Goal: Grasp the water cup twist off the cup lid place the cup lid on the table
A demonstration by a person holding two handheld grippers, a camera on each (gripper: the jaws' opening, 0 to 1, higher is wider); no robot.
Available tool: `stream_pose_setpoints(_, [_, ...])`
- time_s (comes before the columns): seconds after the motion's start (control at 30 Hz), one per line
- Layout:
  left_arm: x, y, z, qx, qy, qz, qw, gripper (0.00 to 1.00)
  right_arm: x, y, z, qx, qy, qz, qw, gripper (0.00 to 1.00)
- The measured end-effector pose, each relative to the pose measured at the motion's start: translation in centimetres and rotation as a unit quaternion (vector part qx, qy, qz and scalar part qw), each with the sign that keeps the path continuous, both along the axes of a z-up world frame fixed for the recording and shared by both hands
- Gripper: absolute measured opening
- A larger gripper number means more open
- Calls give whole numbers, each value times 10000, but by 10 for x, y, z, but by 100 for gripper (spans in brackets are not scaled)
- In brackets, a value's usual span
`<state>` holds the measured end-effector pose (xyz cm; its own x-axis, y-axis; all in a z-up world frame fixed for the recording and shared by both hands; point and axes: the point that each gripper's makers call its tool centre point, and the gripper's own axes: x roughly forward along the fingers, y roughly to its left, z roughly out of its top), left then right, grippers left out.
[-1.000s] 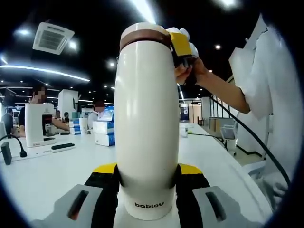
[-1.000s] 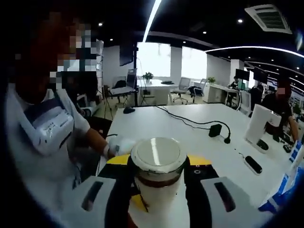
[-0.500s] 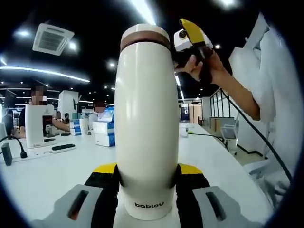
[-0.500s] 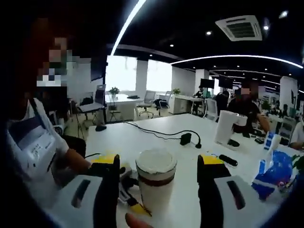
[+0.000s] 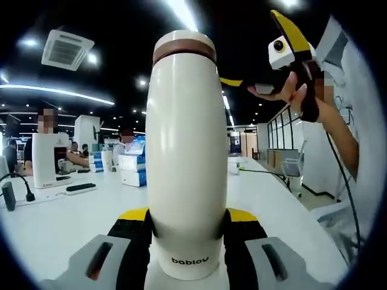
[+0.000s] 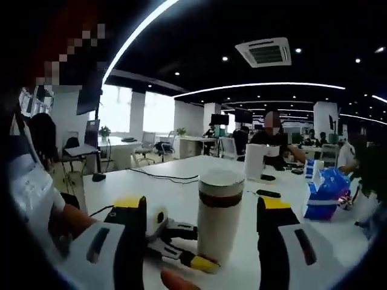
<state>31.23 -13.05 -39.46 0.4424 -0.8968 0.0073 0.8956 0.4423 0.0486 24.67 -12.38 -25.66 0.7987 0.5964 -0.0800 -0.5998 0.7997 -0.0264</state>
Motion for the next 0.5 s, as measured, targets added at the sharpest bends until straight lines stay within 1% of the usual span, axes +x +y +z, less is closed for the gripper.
stream_pose_setpoints(0.03, [0,0,0,-4,4,-3,10000,48,-1,1,-3,22,19,0,10000,78])
stream_pose_setpoints(0.1, [-1,0,0,-1,3,-2,10000,48,1,-1,-4,39,-7,-163,9999,78])
stream_pose_setpoints(0.2, [-1,-1,0,-3,4,-3,10000,48,5,-4,1,13,-110,-295,9995,78])
stream_pose_setpoints(0.33, [-2,-1,0,1,2,-1,10000,48,15,-3,11,34,-273,-295,9992,77])
stream_pose_setpoints(0.5, [-2,-1,0,2,-4,-4,10000,48,34,6,11,-89,-301,-190,9993,76])
